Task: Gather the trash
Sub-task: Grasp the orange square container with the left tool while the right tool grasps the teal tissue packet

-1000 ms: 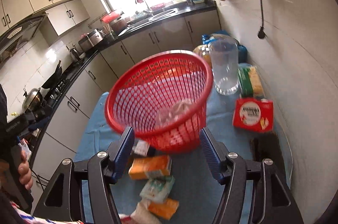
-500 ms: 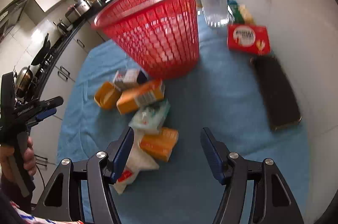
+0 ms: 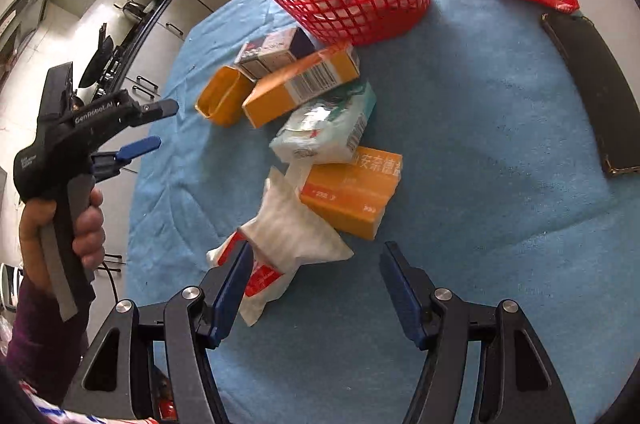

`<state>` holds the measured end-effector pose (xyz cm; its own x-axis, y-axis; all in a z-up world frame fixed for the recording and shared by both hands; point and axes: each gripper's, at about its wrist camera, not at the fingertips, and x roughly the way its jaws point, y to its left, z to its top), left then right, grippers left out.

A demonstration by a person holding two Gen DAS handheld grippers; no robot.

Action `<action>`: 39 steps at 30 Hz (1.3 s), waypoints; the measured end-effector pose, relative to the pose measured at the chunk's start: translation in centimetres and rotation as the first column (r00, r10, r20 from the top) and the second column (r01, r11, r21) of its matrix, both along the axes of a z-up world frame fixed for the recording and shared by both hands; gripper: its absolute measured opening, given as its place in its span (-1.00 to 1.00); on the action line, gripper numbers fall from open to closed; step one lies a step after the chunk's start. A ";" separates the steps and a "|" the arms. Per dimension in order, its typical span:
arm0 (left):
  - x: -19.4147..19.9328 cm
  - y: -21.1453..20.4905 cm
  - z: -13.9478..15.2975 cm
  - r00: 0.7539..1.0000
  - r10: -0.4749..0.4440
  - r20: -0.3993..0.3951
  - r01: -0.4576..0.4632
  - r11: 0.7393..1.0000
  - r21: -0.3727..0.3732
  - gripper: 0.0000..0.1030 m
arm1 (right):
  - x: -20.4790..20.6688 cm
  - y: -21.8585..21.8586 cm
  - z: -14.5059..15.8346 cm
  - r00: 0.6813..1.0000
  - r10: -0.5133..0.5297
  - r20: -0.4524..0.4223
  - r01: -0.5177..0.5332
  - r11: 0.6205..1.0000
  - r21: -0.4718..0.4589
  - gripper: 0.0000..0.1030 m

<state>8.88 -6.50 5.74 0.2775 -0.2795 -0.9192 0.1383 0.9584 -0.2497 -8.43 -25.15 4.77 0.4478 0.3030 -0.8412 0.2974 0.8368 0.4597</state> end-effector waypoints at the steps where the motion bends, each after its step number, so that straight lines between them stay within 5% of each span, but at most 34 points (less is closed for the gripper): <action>1: 0.3 -0.2 -0.3 1.000 -0.003 -0.001 0.003 1.000 0.011 0.37 | 0.2 -0.2 0.0 1.000 -0.003 0.000 0.003 1.000 -0.008 0.36; 17: 2.4 -2.9 -3.8 0.997 -0.039 -0.065 0.041 0.999 0.029 0.34 | 7.7 -0.9 -0.3 0.999 -0.046 0.010 0.047 0.986 -0.158 0.59; 20: 2.0 -3.1 -4.1 0.997 -0.044 -0.061 0.048 0.997 0.063 -0.06 | 8.6 -0.1 -0.8 1.000 -0.026 -0.003 0.025 0.977 -0.210 0.59; 22: 2.0 -3.2 -4.1 0.997 -0.048 -0.067 0.052 0.997 0.062 -0.68 | 9.0 0.2 -1.0 1.000 -0.016 -0.012 0.013 0.972 -0.235 0.59; 24: 1.8 -2.9 -4.2 0.996 -0.030 -0.083 0.033 0.999 0.041 -0.86 | 9.3 0.4 -1.3 1.000 -0.010 -0.023 0.004 0.966 -0.258 0.58; 25: 1.7 -2.7 -4.1 0.996 -0.022 -0.085 0.026 0.999 0.037 -0.87 | 9.3 0.5 -1.5 1.000 -0.008 -0.029 0.001 0.965 -0.261 0.54; 27: 1.4 -2.4 -3.8 0.997 -0.012 -0.082 0.014 0.999 0.031 -0.90 | 9.4 0.5 -1.7 0.999 0.001 -0.043 -0.011 0.967 -0.254 0.02; 32: 0.2 -1.1 -2.4 0.998 0.003 -0.058 -0.002 1.000 0.020 -0.90 | 8.7 0.0 -1.0 1.000 0.005 -0.019 -0.009 0.974 -0.228 -0.17; 39: -2.6 0.3 0.9 0.999 -0.032 0.038 0.028 0.996 0.083 -0.90 | 6.3 -0.5 1.2 0.999 -0.023 0.039 0.030 0.979 -0.203 -0.19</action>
<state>6.32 -6.23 6.59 0.3068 -0.2121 -0.9278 0.1755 0.9707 -0.1639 -2.09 -25.64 5.99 0.4849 0.1146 -0.8670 0.3069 0.9060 0.2914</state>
